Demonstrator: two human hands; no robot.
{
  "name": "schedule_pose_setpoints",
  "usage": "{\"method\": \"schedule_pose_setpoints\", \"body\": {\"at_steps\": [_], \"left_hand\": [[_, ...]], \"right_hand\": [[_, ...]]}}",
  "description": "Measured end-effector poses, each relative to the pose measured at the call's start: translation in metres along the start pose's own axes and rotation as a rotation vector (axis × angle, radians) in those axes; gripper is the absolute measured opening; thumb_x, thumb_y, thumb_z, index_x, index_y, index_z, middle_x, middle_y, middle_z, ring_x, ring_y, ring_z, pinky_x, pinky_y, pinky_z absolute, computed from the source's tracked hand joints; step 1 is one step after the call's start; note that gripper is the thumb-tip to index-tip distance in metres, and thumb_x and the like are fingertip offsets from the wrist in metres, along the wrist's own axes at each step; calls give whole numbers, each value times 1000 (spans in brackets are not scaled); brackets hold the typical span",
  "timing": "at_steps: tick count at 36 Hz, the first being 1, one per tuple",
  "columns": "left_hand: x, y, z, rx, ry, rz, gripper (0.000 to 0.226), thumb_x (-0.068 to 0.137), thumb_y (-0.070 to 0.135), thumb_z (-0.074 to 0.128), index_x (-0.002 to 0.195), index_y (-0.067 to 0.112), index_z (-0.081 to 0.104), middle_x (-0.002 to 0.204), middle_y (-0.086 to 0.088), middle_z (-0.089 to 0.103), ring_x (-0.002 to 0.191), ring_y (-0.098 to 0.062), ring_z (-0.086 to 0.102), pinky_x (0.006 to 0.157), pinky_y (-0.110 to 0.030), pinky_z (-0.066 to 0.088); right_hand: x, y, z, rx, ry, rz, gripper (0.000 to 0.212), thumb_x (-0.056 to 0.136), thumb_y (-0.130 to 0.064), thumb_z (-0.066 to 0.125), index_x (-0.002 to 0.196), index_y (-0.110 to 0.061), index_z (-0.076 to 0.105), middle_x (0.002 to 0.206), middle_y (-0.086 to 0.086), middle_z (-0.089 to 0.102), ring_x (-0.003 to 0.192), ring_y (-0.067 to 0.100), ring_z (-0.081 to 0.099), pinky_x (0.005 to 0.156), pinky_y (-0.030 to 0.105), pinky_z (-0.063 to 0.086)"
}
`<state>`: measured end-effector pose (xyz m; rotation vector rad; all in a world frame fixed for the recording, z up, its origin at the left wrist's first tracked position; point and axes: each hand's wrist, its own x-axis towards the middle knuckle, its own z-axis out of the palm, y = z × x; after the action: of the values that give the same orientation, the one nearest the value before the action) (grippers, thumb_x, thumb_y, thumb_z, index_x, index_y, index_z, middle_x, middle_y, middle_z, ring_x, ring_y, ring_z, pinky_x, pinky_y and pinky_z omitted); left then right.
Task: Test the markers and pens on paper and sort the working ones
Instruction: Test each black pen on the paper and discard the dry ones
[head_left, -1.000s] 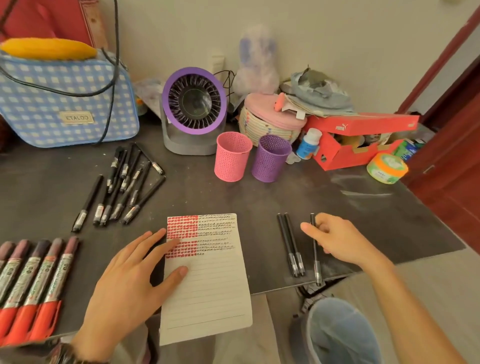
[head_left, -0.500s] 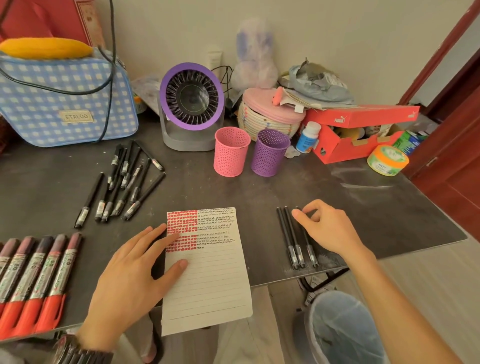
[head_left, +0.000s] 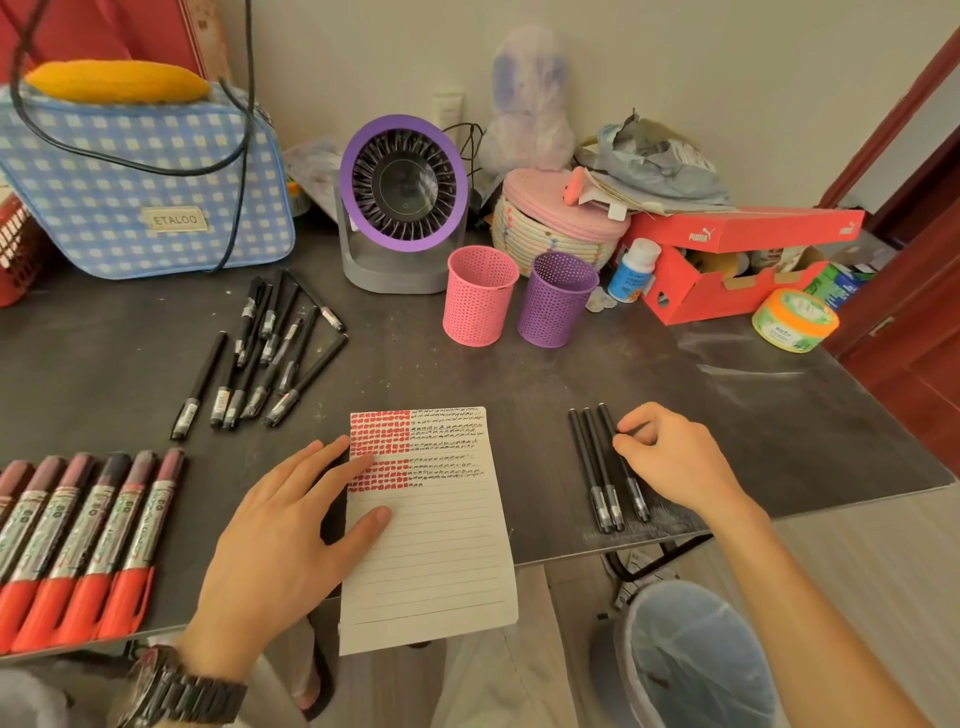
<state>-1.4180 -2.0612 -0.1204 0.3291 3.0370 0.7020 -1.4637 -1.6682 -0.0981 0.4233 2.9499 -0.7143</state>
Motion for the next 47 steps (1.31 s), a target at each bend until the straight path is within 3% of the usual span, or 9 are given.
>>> {"method": "schedule_pose_setpoints", "body": {"at_steps": [10, 22, 27, 31, 35, 38, 40, 43, 47], "left_hand": [[-1, -1, 2, 12, 18, 4, 78, 84, 83, 25, 146, 41, 48, 157, 18, 36, 149, -10, 27, 119, -42, 29], [-1, -2, 2, 2, 22, 1, 80, 83, 84, 23, 147, 41, 45, 158, 20, 32, 150, -8, 25, 120, -41, 27], [-1, -5, 2, 14, 30, 0, 79, 84, 84, 22, 149, 42, 41, 160, 20, 30, 150, -6, 22, 121, -37, 23], [-2, -5, 2, 20, 51, -1, 73, 87, 81, 26, 149, 43, 40, 160, 22, 28, 150, -4, 20, 120, -29, 15], [-4, -5, 3, 25, 83, 6, 66, 91, 75, 35, 149, 42, 41, 160, 24, 25, 151, -2, 16, 118, -21, 8], [-4, -4, 4, 15, 90, 11, 65, 92, 74, 37, 148, 42, 42, 160, 24, 25, 151, -1, 15, 121, -23, 11], [-3, -4, 5, 17, 93, 9, 64, 92, 73, 38, 148, 42, 42, 160, 25, 25, 151, 0, 15, 121, -23, 10], [-2, -4, 8, 14, 101, 7, 64, 92, 73, 38, 148, 42, 42, 160, 25, 27, 151, -1, 16, 120, -22, 9], [-1, -4, 11, 17, 104, 7, 65, 92, 73, 38, 148, 40, 43, 160, 22, 28, 151, -2, 17, 122, -27, 13]], "right_hand": [[-7, -5, 2, -12, -22, 0, 4, 95, -41, 61, 98, -40, 59, 83, -20, 67, 77, -1, 60, 59, 24, 41], [-12, -9, 0, 24, -32, -10, 5, 95, -43, 63, 98, -40, 60, 82, -20, 67, 78, -3, 58, 60, 21, 39], [-22, -20, 0, 35, 182, -11, 9, 94, -44, 63, 91, -36, 62, 79, -16, 63, 76, 0, 56, 62, 28, 40], [-43, -54, 14, 188, 356, -134, 10, 88, -35, 67, 79, -36, 62, 72, -14, 64, 69, 5, 60, 69, 35, 48], [-61, -92, 43, 316, 300, -331, 9, 87, -28, 68, 90, -36, 66, 88, -20, 66, 83, 4, 63, 69, 24, 49], [-66, -109, 70, 278, 206, -432, 16, 88, -25, 71, 102, -33, 69, 104, -28, 60, 97, 2, 58, 82, 16, 42], [-66, -117, 86, 234, 185, -465, 21, 87, -22, 75, 107, -28, 71, 114, -21, 60, 112, 6, 51, 94, 12, 33], [-64, -121, 102, 187, 175, -454, 30, 85, -20, 79, 114, -20, 73, 130, -7, 60, 127, 17, 47, 107, 25, 33], [-68, -122, 113, 52, 157, -410, 39, 86, -30, 76, 123, -23, 69, 139, -4, 58, 130, 21, 49, 102, 42, 43]]}}
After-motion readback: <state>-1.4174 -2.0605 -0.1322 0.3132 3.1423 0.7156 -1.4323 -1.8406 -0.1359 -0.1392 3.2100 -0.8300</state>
